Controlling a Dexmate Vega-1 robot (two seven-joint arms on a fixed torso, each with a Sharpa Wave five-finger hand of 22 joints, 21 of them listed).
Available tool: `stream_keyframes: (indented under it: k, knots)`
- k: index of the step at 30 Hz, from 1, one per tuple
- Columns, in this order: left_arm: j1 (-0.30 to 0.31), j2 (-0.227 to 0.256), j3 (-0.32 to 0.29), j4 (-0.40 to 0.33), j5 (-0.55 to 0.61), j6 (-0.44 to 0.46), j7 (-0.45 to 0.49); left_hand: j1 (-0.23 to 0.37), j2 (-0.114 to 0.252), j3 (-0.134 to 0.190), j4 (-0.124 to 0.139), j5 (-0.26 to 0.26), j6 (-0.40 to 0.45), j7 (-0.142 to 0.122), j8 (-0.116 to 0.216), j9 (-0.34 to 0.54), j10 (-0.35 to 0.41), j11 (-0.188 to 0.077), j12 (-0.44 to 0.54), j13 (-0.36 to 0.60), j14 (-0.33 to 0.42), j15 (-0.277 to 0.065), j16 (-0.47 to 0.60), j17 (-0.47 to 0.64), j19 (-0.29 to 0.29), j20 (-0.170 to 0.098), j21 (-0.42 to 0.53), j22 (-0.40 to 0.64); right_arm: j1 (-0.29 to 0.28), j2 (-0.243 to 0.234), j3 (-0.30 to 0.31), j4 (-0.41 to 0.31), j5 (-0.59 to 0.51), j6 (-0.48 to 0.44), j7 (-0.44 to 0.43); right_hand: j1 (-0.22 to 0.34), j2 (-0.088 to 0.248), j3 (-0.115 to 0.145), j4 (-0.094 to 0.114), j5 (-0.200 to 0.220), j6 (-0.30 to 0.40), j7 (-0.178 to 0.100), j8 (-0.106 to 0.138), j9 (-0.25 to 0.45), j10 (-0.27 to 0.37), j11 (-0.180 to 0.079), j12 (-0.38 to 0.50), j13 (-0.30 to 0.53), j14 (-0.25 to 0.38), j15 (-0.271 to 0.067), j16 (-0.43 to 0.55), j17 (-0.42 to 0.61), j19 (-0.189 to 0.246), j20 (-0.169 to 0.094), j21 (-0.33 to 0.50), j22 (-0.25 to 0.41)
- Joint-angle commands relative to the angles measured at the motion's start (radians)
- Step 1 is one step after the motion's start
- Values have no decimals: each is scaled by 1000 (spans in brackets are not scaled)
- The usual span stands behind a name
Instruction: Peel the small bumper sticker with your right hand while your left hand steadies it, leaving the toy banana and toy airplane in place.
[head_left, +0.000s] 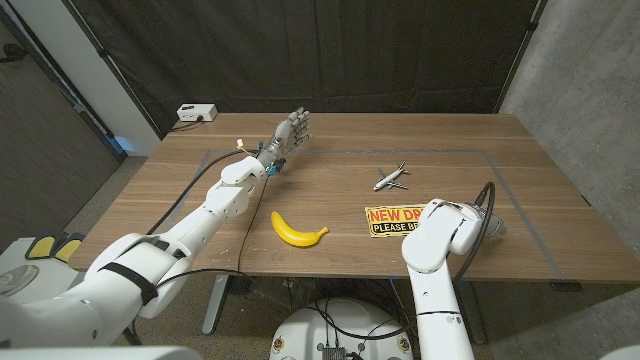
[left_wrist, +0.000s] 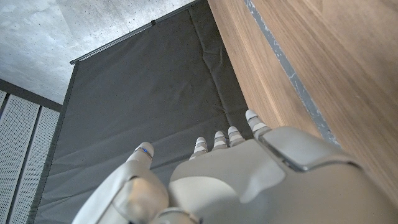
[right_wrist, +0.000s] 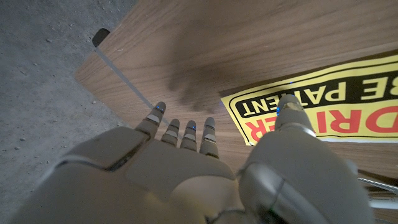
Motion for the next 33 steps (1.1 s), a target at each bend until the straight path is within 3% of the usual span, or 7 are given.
stream_keyframes:
  k: [1,7,12,14,21,26,33]
  knots:
    - [3,3,-1,-6,-1,2,5,-2,27,6,-4,4,3,2,5,5,-2,-1,-4,2,-9,8,-1,2,2,-1,-2,5,15,-10,16,28,2,-8,25,23,5,-4,1,10,17,-8,8,4,13,-7,8,2,7,-8,5,4,8,-7,2,3]
    - [3,2,-2,-5,-2,1,4,-1,27,7,-4,4,4,3,5,5,-3,0,-5,2,-9,7,-1,2,3,-1,-3,5,11,-22,6,30,11,-17,4,110,22,5,-18,28,84,-32,27,3,75,-38,27,2,48,-43,16,-1,43,-38,12,2]
    - [1,3,0,-4,1,-1,5,-1,27,7,-4,4,4,3,5,5,-3,-1,-5,2,-10,7,-1,2,3,-2,-4,5,12,-28,8,24,23,-12,15,124,22,2,-18,30,111,-36,34,3,81,-34,27,2,51,-39,16,-2,47,-37,12,2]
    - [2,3,-1,-5,-1,0,4,-1,27,7,-4,4,4,3,5,5,-3,-1,-5,2,-10,8,-1,2,3,-2,-4,5,11,-33,3,26,27,-16,4,134,24,-8,-10,31,173,-34,52,4,115,-38,36,2,65,-39,19,-3,58,-40,14,1]
    - [5,6,-1,-10,-1,4,5,-1,26,7,-4,4,3,3,5,5,-3,-2,-5,2,-10,7,-2,2,3,-2,-5,5,-20,-71,-47,46,111,-102,-207,223,68,-8,-10,41,315,-21,86,10,215,-59,57,3,158,-89,44,-8,121,-63,27,0]
    - [9,11,-3,-20,0,6,11,-1,26,7,-4,3,2,3,5,5,-4,-2,-5,2,-11,7,-2,2,3,-2,-6,5,-42,-103,-78,46,204,-155,-371,331,146,-5,-9,24,543,15,169,28,383,-52,85,2,302,-111,88,-7,224,-45,49,1]
    - [9,12,-3,-19,-3,8,9,-1,26,7,-5,3,2,4,4,5,-4,-2,-5,2,-11,7,-2,2,4,-2,-7,5,-52,-140,-104,47,281,-189,-486,425,204,4,-19,-5,706,25,234,27,506,-73,96,4,404,-148,128,0,299,-57,67,3]
